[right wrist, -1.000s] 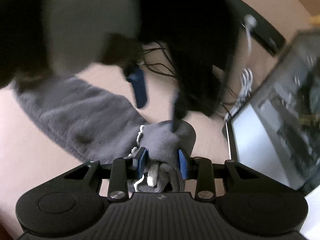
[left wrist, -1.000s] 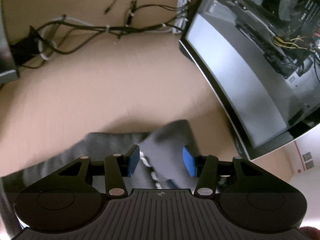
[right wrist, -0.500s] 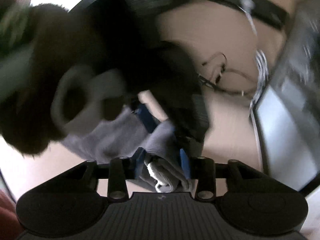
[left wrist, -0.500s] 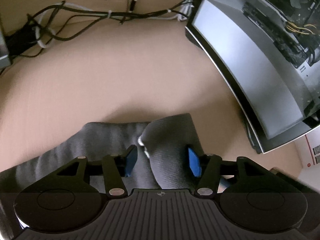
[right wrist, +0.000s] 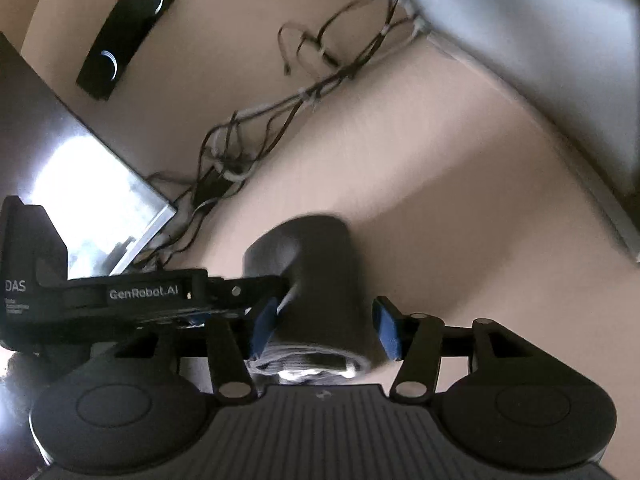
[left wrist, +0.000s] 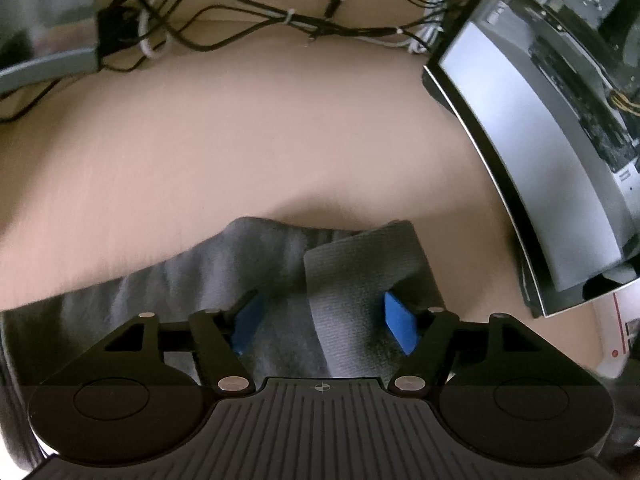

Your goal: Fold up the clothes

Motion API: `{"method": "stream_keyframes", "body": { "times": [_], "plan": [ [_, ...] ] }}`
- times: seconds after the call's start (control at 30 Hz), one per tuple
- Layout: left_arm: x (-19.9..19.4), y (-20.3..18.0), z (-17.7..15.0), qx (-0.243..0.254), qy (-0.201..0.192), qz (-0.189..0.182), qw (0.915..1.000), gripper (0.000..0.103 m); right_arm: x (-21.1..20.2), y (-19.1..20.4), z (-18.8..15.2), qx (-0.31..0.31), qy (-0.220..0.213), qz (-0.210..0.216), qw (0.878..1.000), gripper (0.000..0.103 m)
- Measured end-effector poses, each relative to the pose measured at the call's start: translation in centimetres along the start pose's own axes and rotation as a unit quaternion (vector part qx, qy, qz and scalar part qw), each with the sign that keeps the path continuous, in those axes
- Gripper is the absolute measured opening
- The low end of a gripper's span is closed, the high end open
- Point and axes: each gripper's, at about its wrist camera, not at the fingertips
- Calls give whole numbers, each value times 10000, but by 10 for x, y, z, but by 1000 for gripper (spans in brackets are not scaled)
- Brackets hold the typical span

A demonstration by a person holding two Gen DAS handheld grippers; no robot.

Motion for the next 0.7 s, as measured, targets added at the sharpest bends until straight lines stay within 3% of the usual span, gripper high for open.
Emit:
{"method": "stream_keyframes", "body": {
  "times": [0.03,0.1,0.17,0.23,0.47,0.57,0.7],
  "plan": [
    [-1,2,0,-22,-7,21,10000,74,4,4,-2,-58,19,-36,10000,62],
    [-2,5,-1,-78,-4,13,10000,74,11,12,-7,-205,27,-122,9997,56],
    [-3,5,-1,-85,6,-43,10000,74,8,21,-8,-470,-64,-212,9986,38],
    [-4,1,-2,-33,15,-113,9999,74,2,26,-7,-665,-111,-289,9973,33],
    [-8,-22,-6,167,86,-497,9986,78,-36,17,0,-892,-294,-676,9933,30],
    [-12,-27,-6,223,61,-527,9983,78,-47,26,-1,-1540,-512,-1105,9805,31],
    [-20,-30,-1,230,-21,-582,9980,76,-36,52,-10,-2572,-662,-1457,9530,32]
  ]
}}
Point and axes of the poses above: each gripper's, at about its wrist camera, not at the fingertips, and x roughly the way its jaws point, y to its left, z to its top, and after that the axes turned 11 degrees about -y, right-handed
